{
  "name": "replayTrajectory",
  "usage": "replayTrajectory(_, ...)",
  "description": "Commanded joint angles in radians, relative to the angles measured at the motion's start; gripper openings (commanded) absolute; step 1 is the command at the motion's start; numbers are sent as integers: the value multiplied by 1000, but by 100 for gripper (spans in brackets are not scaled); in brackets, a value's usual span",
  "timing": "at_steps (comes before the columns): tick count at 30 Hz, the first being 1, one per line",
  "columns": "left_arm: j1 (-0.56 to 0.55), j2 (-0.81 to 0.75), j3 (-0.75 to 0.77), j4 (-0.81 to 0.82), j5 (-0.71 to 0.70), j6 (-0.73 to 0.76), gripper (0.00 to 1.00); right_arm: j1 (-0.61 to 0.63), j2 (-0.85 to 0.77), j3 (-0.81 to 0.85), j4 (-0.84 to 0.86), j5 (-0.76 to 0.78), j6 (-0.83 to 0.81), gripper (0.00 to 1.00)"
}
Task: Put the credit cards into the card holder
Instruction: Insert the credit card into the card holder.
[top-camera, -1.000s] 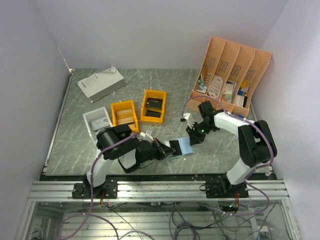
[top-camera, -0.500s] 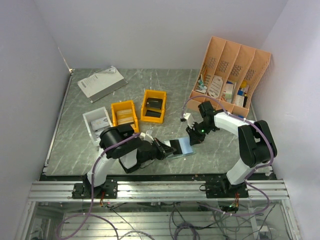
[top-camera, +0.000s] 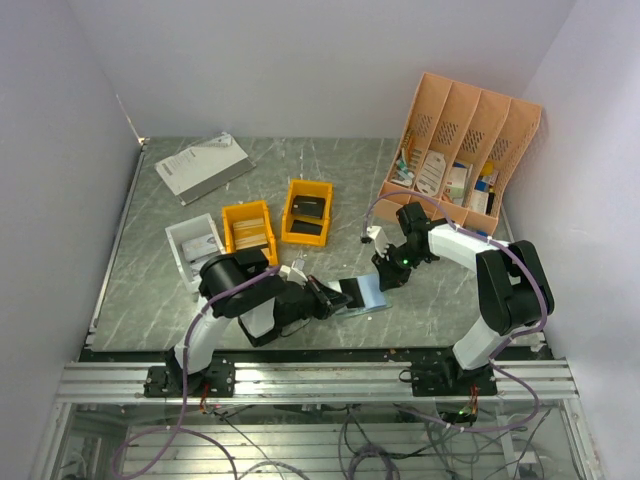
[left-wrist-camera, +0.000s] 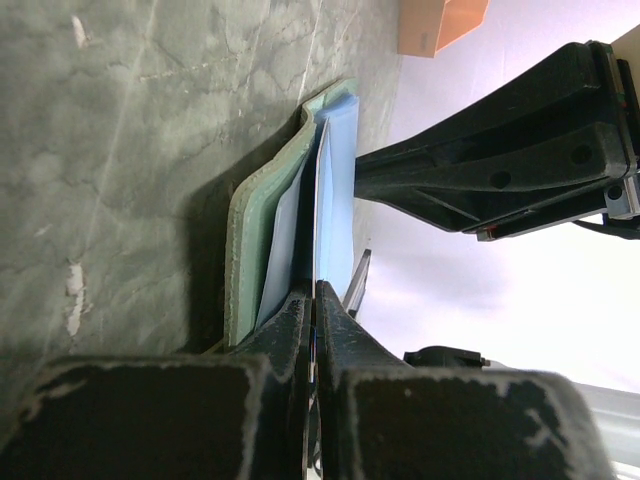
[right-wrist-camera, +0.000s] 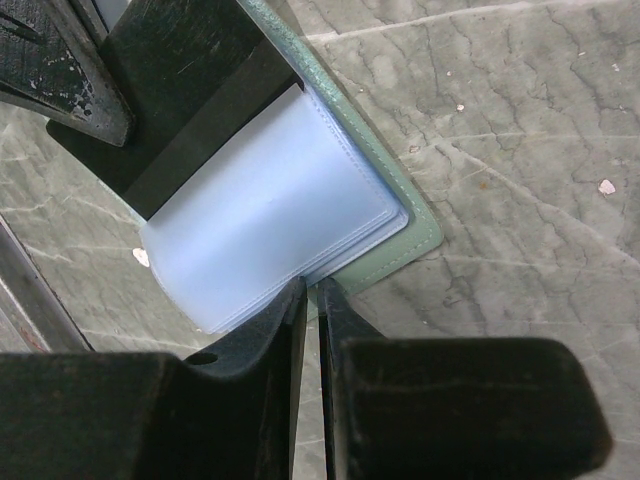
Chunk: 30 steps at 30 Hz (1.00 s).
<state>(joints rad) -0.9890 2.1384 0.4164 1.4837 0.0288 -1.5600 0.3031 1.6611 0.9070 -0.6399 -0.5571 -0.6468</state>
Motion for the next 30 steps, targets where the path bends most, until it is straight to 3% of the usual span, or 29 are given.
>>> replayTrajectory(1,-10,-16,44,-22,-12,14,7,5,9,-12,-2,57,-7,12)
replayTrajectory(10,-24,-62,59,-85,5,1,7,9,11,-11,-1,59,-5,12)
replayTrajectory(18,-34,-125,89,-274,9,26,8,8,8,-11,-2,60,-4,13)
replayTrajectory(30,-36,-132,98,-357,3,34,25,9,-12,-4,-5,45,-2,13)
